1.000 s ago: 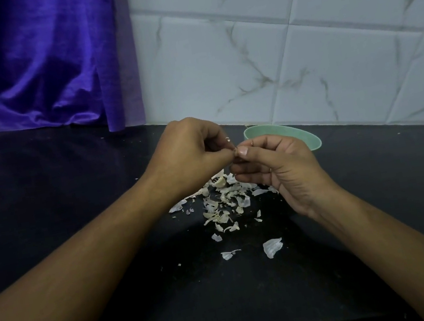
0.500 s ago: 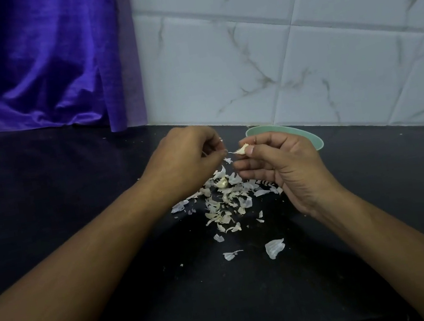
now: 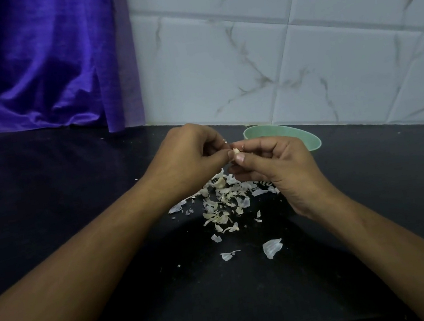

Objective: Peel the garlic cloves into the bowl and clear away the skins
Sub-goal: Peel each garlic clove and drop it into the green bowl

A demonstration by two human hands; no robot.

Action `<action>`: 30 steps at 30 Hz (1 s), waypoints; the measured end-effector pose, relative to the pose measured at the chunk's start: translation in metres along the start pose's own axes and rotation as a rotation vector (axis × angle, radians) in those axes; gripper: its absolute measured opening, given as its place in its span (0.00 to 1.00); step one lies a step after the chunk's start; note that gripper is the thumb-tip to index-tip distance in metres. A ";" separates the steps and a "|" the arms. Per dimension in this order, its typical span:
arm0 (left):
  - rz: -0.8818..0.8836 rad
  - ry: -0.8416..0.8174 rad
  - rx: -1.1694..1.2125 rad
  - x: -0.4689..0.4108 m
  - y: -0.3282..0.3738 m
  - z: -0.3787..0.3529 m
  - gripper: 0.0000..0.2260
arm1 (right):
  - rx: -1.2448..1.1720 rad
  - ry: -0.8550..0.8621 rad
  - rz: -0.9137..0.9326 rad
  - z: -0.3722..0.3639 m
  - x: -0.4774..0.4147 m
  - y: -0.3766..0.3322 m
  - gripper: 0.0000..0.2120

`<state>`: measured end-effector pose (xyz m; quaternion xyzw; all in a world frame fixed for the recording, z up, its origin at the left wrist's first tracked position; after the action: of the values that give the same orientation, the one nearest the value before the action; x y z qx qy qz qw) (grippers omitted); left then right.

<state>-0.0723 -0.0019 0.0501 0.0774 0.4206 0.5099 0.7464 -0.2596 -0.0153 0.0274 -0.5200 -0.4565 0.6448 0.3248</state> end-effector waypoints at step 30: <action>0.192 -0.051 0.380 0.003 0.003 -0.004 0.06 | -0.132 -0.012 -0.072 -0.002 0.001 -0.004 0.06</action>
<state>-0.0768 0.0007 0.0472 0.2692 0.4810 0.4882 0.6766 -0.2583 -0.0128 0.0305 -0.5198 -0.5185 0.6042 0.3098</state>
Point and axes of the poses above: each hand's wrist, its own x-axis away from the middle knuckle, its own z-axis out of the back of the hand, y = z × x, the point moved 1 cm from there along -x, towards the middle knuckle
